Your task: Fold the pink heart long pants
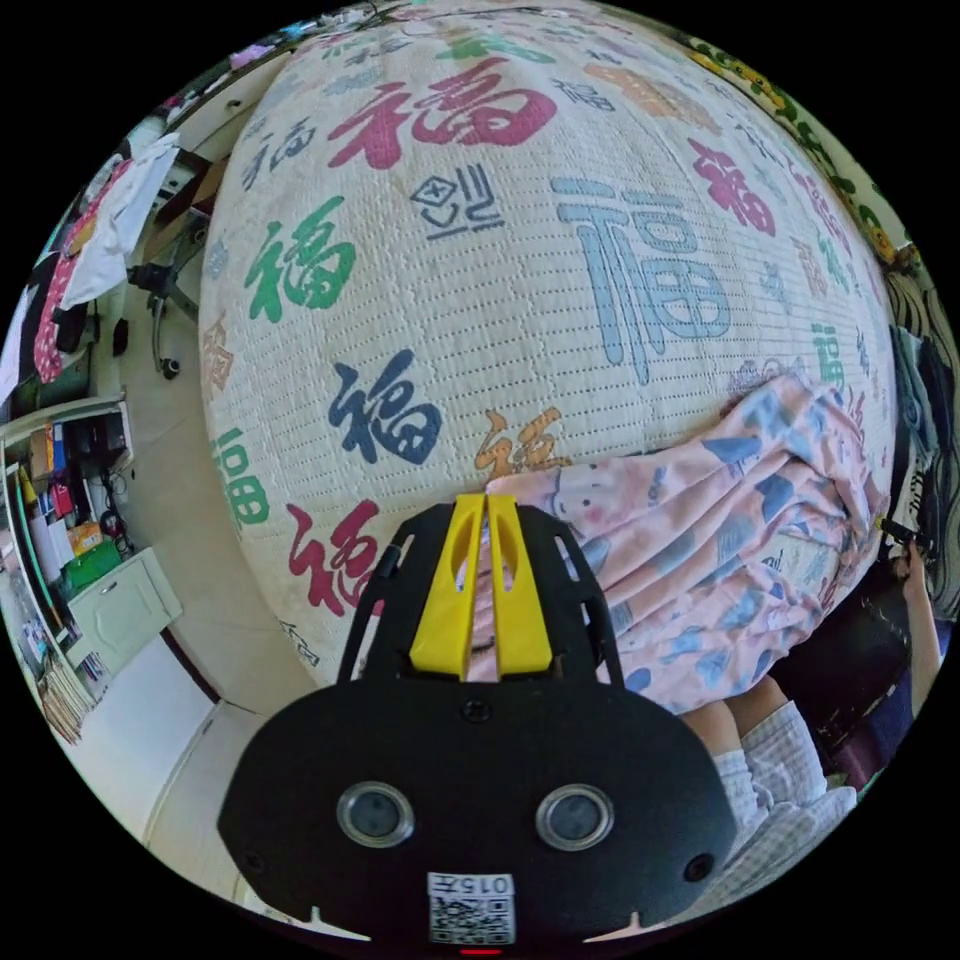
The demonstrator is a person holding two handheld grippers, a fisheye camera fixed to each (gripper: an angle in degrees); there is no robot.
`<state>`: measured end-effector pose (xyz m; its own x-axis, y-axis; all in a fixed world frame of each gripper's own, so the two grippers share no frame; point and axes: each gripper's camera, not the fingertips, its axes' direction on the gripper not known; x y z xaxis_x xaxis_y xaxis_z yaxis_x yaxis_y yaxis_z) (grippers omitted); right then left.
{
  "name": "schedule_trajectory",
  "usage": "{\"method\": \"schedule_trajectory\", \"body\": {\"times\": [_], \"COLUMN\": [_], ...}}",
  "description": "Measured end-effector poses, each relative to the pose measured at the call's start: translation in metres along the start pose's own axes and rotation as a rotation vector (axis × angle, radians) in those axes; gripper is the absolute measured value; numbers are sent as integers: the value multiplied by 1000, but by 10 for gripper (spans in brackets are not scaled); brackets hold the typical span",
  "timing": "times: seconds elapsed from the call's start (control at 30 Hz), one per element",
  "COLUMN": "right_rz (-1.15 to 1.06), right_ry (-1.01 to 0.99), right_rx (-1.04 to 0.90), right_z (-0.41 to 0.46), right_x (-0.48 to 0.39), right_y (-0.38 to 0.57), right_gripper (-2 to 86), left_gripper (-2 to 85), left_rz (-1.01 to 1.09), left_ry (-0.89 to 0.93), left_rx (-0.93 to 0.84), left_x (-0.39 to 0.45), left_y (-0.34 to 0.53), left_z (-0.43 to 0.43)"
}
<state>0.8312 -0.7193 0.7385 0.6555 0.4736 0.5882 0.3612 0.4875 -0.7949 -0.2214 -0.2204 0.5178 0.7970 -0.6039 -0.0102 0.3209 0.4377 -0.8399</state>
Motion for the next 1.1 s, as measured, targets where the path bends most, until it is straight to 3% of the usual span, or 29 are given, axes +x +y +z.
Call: {"method": "schedule_trajectory", "body": {"times": [0.2,0.33,0.6,0.7,0.8,0.97,1.1], "right_rz": [94,86,72,71,105,-6,-64], "right_ry": [-35,-90,69,244,320,-63,-71], "right_rx": [158,206,147,66,127,57,-104], "right_z": [-84,-127,-139,-123,-120,-64,10], "right_x": [34,27,-17,-21,3,49,43], "right_y": [-21,-61,-157,-167,-134,-5,93], "right_gripper": [6,10,70,110,106,96,101], "left_gripper": [-4,-4,1,7,12,10,9], "left_rz": [-152,-194,-250,-234,-256,-328,-32], "left_ry": [-8,18,3,-37,-14,88,197], "left_rx": [207,255,220,172,201,239,144], "left_x": [-41,-57,-57,-51,-56,-67,-5], "left_y": [-29,-65,-129,-136,-118,-44,6], "left_z": [-53,-67,-28,-1,15,43,74]}}
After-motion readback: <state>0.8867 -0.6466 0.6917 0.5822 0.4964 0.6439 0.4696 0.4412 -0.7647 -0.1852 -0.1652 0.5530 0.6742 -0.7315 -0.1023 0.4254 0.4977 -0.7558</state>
